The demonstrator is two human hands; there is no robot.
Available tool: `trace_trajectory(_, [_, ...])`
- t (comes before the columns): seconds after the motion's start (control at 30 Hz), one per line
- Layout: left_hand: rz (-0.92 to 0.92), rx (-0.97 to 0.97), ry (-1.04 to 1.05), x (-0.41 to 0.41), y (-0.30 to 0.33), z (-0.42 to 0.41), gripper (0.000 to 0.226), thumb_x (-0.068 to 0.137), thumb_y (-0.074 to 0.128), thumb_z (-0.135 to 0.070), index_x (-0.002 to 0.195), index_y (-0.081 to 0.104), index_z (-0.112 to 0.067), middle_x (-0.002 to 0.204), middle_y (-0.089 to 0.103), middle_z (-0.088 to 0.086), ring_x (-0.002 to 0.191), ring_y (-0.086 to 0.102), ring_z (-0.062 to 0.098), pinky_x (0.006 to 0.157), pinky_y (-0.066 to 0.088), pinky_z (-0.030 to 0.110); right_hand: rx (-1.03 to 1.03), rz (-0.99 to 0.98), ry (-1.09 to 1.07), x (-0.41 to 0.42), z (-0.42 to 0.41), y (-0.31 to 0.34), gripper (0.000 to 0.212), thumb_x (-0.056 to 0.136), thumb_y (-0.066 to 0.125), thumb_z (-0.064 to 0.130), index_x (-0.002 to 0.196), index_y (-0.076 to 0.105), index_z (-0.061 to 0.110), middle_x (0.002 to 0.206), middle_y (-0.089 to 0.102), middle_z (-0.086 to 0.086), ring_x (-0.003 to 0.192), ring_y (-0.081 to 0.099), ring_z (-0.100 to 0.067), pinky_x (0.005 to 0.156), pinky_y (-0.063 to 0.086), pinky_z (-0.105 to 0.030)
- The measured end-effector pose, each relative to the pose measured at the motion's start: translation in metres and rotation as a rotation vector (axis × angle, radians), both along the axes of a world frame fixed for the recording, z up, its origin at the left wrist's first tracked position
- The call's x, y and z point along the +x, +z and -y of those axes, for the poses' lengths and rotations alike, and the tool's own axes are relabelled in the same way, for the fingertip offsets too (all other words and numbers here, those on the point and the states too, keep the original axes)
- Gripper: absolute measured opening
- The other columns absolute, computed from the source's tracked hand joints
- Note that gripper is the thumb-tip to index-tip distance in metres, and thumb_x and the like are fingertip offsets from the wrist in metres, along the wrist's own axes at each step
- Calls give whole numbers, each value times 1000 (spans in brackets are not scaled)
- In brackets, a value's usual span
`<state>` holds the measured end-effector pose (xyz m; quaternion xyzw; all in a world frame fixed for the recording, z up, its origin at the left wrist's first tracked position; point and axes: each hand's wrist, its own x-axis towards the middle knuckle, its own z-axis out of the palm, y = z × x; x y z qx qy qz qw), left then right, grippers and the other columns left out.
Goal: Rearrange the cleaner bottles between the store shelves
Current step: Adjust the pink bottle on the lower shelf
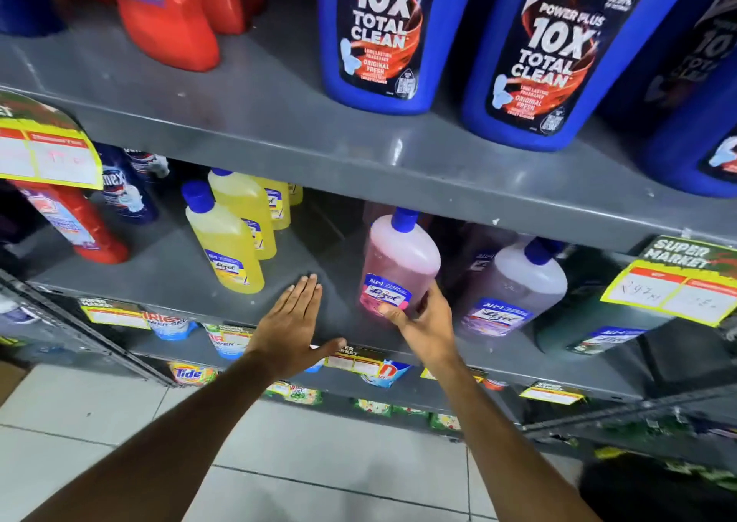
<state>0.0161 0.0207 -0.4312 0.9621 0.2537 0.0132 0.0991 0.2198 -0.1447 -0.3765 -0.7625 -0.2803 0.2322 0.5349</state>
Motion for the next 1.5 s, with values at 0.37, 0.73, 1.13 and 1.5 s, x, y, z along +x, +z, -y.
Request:
trace_trajectory(0.37, [36, -1, 9, 2, -10, -3, 118, 91, 27, -91, 165, 15, 0, 174, 18, 20, 162, 18, 33, 132, 12, 42, -93, -29, 54, 17, -3, -16, 59, 67, 102, 27, 113, 68, 38, 96, 80, 29, 92, 78, 2, 74, 60, -12])
trace_trajectory(0.73, [16, 12, 0, 2, -9, -2, 117, 92, 25, -89, 166, 10, 1, 176, 9, 20, 164, 8, 32, 134, 11, 43, -99, -57, 33, 16, -3, -27, 59, 73, 98, 22, 120, 66, 37, 101, 79, 29, 99, 77, 2, 77, 60, -13])
trace_trajectory(1.13, [27, -1, -2, 2, -4, -2, 115, 93, 32, -86, 165, 8, 1, 176, 7, 21, 164, 9, 34, 134, 11, 44, -61, -135, 18, 13, 1, -28, 76, 69, 100, 19, 133, 61, 31, 122, 79, 11, 111, 77, -7, 98, 62, -33])
trace_trajectory(1.5, [150, 103, 74, -71, 85, 58, 102, 100, 30, -77, 162, 26, 4, 172, 19, 23, 161, 20, 37, 129, 10, 44, 8, 150, -206, -71, 38, 1, 44, 87, 86, 11, 102, 58, 42, 103, 69, 0, 95, 71, -34, 88, 60, -52])
